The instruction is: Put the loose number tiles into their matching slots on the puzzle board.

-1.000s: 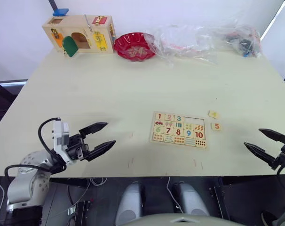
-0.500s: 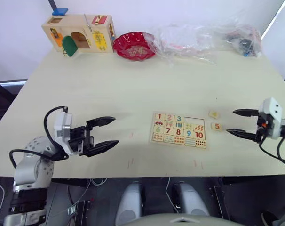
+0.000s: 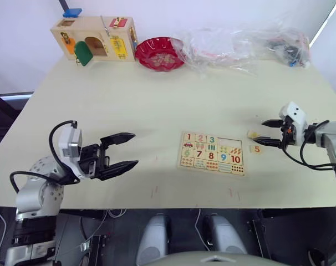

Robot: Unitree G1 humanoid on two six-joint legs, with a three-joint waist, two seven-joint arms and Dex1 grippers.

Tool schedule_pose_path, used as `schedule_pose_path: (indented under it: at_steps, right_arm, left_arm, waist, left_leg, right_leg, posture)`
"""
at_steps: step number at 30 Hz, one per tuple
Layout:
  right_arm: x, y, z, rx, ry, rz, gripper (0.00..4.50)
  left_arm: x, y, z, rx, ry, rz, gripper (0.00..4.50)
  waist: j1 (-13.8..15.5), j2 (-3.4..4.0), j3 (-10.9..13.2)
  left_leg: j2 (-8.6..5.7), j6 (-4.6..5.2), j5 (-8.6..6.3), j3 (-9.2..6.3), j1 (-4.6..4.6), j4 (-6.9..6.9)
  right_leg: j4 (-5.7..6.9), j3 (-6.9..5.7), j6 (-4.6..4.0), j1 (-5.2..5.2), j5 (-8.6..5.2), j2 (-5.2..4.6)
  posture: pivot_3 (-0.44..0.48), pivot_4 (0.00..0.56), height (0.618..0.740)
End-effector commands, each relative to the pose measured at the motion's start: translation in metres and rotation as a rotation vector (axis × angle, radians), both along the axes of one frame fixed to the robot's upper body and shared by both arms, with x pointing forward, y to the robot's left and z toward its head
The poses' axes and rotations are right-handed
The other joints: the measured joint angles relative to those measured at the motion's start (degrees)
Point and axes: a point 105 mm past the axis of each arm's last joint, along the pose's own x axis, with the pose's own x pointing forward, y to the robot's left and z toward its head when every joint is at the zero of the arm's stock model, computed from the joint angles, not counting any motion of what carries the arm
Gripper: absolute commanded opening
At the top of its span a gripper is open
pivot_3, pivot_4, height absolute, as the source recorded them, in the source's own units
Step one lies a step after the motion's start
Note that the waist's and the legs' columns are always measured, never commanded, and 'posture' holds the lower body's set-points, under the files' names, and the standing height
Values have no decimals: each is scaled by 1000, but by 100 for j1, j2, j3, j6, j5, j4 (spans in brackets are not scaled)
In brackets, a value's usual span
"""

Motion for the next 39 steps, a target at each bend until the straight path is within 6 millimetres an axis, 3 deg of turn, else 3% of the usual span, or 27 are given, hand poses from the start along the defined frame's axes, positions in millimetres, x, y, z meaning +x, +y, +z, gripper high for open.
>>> schedule_pose_path:
  at_steps: [1,3,19,22,26,27,33,37,39]
  right_arm:
    - [7,0,8,2,-20,-9,4201]
    - [8,1,6,-8,-19,-6,3657]
    - [7,2,-4,-20,-19,-2,3657]
    - [6,3,-4,-20,-22,7,2897]
    - [4,6,-4,-15,-23,29,1091]
    - [3,7,-3,-20,-33,36,891]
    - [4,8,11,-56,-111,54,892]
    - [0,15,34,-136,-199,95,892]
    - [-6,26,47,-113,-154,106,892]
  left_arm:
    - [-2,4,10,-17,-38,16,4500]
    - [-1,5,10,-27,-41,33,4500]
    - [-4,5,8,-34,-32,64,4500]
    - [-4,5,8,-35,-32,64,4500]
    - [-4,5,8,-35,-31,62,4500]
    - [-4,5,8,-36,-30,62,4500]
    - [-3,5,8,-39,-29,61,4500]
    - [-3,6,8,-37,-28,60,4500]
    - [-3,7,8,-35,-26,60,4500]
  waist:
    - [-8,0,0]
    - [-7,0,0]
    - [-3,0,0]
    - [-3,0,0]
    - [-3,0,0]
    - [-3,0,0]
    - [-4,1,1]
    - [0,3,2]
    - [1,5,3]
  left_leg:
    - [0,0,0,1,0,0]
    - [0,0,0,0,1,0]
    - [1,0,0,0,1,1]
    - [1,0,0,0,1,0]
    - [1,0,0,0,1,0]
    - [1,0,0,0,1,0]
    - [1,0,0,-1,1,0]
    - [1,0,0,-2,0,0]
    - [2,0,0,-5,-1,0]
  right_leg:
    - [0,1,0,0,0,1]
    - [2,0,0,-1,0,2]
    - [2,1,0,0,1,1]
    - [2,0,1,0,1,1]
    - [2,0,1,0,1,1]
    - [2,0,1,0,1,1]
    - [2,0,1,0,1,1]
    - [2,1,1,-1,1,1]
    - [2,1,1,-3,1,0]
  posture:
    - [0,150,740]
    - [0,150,740]
    - [0,150,740]
    - [0,150,740]
    - [0,150,740]
    - [0,150,740]
    - [0,150,740]
    - [0,150,740]
    - [0,150,740]
